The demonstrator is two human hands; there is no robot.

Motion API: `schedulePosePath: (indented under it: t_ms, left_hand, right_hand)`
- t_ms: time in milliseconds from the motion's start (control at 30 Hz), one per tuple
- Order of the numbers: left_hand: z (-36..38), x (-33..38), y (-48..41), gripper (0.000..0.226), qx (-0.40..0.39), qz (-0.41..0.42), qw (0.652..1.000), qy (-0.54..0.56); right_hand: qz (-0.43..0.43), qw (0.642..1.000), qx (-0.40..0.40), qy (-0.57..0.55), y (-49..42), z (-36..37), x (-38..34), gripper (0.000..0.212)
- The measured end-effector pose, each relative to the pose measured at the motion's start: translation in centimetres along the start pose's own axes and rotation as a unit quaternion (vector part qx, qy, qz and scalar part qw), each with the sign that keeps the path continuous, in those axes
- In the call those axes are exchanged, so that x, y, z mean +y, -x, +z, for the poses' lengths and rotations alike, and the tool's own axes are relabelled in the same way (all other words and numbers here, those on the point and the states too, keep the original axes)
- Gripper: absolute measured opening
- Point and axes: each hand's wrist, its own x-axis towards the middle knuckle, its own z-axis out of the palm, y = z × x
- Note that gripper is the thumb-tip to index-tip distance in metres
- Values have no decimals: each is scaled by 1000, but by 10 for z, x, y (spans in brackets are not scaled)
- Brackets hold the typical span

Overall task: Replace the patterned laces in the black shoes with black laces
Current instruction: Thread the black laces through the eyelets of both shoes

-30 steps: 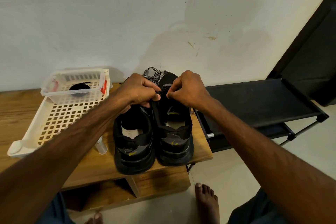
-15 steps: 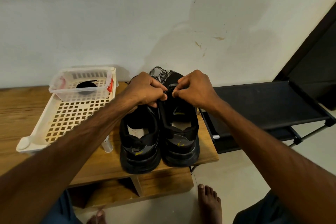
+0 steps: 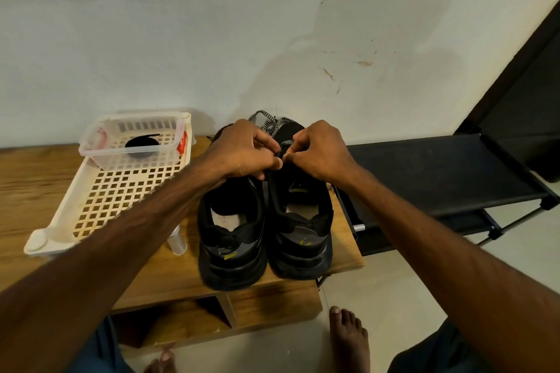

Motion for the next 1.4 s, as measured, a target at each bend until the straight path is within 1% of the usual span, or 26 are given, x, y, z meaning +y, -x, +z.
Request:
schedulePosePath:
  t_ms: [100,200,267,333,400,467,600,667,733,767,833,867,900,933,967,1000,1033,1067,1100,1133,1167,1200,1233,1300,1333,1400]
  left_hand:
    - [-1,-1,-1,29,-20,9,1000,-5]
    - [-2,-3,-1,18,-21,13,1000,16]
    - [1,-4,-2,15,3,16,1000,18]
    - [7,-4,-2,11,31,39,999,-8]
    - [12,-4,-2,7,56,59,996,-27]
    - [14,-3,-4,5,73,60,995,-29]
    - [7,-3,-7,10,74,20,997,27]
    - [-1,-2,-10,14,108,29,990,83]
    - [-16,0,-13,19,142,45,967,205]
    - [-25,1,-14,18,150,52,943,293]
    - [-38,1,-15,15,165,67,875,451]
    - [-40,0,-15,14,170,68,845,502]
    - [-39,0,-15,14,172,64,826,534]
    - [-36,0,-16,15,170,58,824,538]
    - [-32,-1,-18,16,164,52,838,518]
    - [-28,-1,-19,16,156,53,864,476]
    - [-24,-2,-20,14,144,63,901,404]
    - [-20,-4,-21,10,128,85,943,295]
    - [-18,-6,-21,5,108,112,975,159]
    - [-15,-10,-21,4,79,140,987,21]
    - [-10,-14,-21,8,48,159,982,-94]
    - [-6,-17,-21,12,24,170,970,-171]
    - [-2,-17,-19,13,16,172,963,-208]
    - [-2,-15,-17,7,31,174,962,-209]
    - [-4,-14,-17,3,40,173,964,-197]
    - [-9,-13,-18,8,67,170,966,-182]
  right_hand:
    - [-14,1000,-16,4,0,-2,-1,9]
    - [-20,999,-31,7,2,-5,0,11]
    - [-15,999,-51,3,3,-8,0,14]
    - [-10,998,-67,3,4,-10,0,18]
    - [-5,998,-69,11,4,-11,-2,22]
    - [-1,997,-69,17,3,-12,-3,24]
    - [-3,997,-69,33,-1,-15,-1,23]
    - [-4,997,-71,32,-3,-16,-1,22]
    - [-7,997,-73,30,-4,-16,0,19]
    - [-10,997,-76,31,-4,-16,0,17]
    - [-27,995,-84,47,-3,-17,-1,14]
    - [-36,993,-89,62,-2,-19,-1,15]
    - [-44,992,-94,77,-1,-20,-1,19]
    - [-47,990,-99,87,1,-23,-1,25]
    - [-47,989,-104,90,2,-27,-1,31]
    - [-46,989,-108,85,4,-32,0,34]
    - [-43,991,-107,69,5,-37,2,36]
    - [-42,994,-97,34,7,-43,3,38]
    - [-39,996,-78,-24,8,-48,3,41]
    - [-30,993,-53,-98,9,-53,2,43]
    - [-17,984,-30,-176,9,-58,1,42]
    - [-4,970,-13,-243,9,-62,-1,36]
    - [3,956,-4,-293,8,-65,-2,27]
    - [-6,941,-12,-339,8,-68,-3,22]
    - [-14,941,-22,-338,8,-67,-5,24]
    - [-24,951,-36,-306,9,-62,-7,28]
